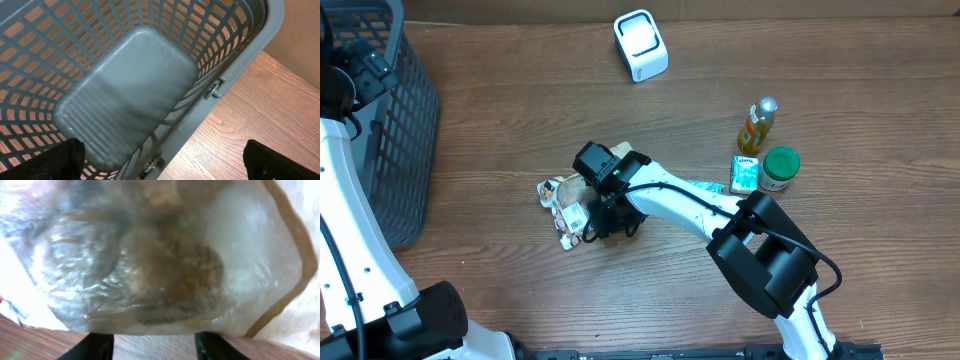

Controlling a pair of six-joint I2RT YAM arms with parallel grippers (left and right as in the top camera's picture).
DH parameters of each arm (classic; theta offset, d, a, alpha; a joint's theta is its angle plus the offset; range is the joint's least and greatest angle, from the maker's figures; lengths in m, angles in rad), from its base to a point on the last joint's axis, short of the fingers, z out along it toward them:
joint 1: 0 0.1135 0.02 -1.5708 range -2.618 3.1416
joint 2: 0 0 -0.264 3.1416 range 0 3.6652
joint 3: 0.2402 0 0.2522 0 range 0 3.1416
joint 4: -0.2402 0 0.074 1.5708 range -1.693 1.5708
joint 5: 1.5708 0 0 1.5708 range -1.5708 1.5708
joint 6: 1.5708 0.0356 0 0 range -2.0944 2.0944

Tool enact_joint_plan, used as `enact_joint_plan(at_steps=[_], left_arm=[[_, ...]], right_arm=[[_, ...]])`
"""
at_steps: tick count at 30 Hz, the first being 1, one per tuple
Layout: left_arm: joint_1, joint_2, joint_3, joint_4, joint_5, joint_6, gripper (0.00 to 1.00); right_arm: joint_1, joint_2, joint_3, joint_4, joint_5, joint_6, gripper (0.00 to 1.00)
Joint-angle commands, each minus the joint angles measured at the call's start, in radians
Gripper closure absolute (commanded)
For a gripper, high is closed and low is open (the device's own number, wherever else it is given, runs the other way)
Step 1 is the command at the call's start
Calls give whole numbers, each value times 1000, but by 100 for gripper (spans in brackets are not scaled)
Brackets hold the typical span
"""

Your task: Scan the item barcode

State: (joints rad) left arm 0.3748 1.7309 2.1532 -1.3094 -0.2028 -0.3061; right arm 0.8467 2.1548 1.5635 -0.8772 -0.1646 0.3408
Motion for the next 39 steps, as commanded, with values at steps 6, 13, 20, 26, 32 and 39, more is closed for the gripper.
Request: enact_joint_plan(at_steps=[6, 13, 20, 26, 32, 39], left_arm=[[-3, 3, 9, 4, -3, 18, 0], [-3, 3, 9, 4, -3, 18, 0], [-3, 3, 9, 4, -2, 18, 1], [-3, 3, 9, 4, -3, 18, 0], [-3, 3, 9, 4, -3, 18, 1], [-3, 3, 9, 4, -2, 18, 1]], right_arm=[[-1, -18, 8, 88, 32, -1, 40], [-35, -40, 159, -41, 32, -63, 28], [-103, -37, 159, -5, 61, -110, 22], [-156, -31, 157, 12, 67, -109, 19], [-168, -30, 157, 19, 67, -109, 18], [-168, -30, 157, 7, 67, -110, 17]])
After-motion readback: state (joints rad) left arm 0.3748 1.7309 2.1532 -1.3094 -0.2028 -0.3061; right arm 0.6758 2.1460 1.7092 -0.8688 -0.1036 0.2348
